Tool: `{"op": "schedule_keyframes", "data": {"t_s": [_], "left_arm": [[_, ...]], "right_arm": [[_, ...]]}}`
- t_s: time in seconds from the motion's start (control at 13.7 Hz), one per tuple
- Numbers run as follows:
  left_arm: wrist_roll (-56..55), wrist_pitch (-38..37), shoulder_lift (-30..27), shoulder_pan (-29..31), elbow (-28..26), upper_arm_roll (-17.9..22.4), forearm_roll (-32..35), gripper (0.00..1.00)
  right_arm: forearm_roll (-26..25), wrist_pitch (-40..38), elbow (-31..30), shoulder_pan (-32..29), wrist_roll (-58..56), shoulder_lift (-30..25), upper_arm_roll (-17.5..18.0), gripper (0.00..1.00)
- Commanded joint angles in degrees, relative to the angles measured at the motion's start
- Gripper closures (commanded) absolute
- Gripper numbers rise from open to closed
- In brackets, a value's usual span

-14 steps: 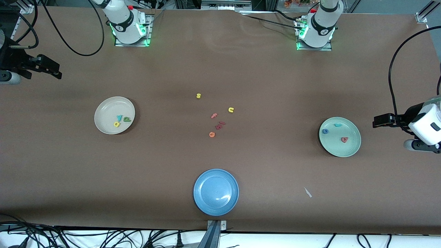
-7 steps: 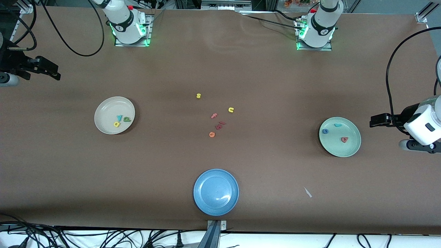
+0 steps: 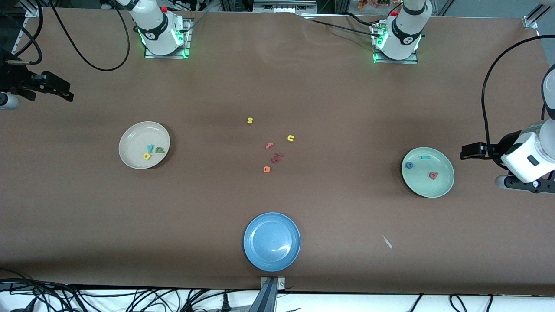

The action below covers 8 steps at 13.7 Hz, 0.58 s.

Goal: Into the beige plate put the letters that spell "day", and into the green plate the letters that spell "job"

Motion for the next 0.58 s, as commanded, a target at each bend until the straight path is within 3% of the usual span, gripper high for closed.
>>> {"op": "schedule_keyframes", "data": {"t_s": [0.0, 0.51], "left_arm": [[0.9, 0.0, -0.6, -0.2, -0.7, 0.6, -1.5, 0.00], [1.3, 0.0, -0.5, 0.2, -0.7, 0.6, -1.7, 0.00]], "right_arm": [[-0.5, -0.8, 1.6, -0.2, -0.4, 0.7, -0.5, 0.00], [-0.6, -0.7, 1.6, -0.2, -0.4, 0.7, -0.5, 0.00]]}}
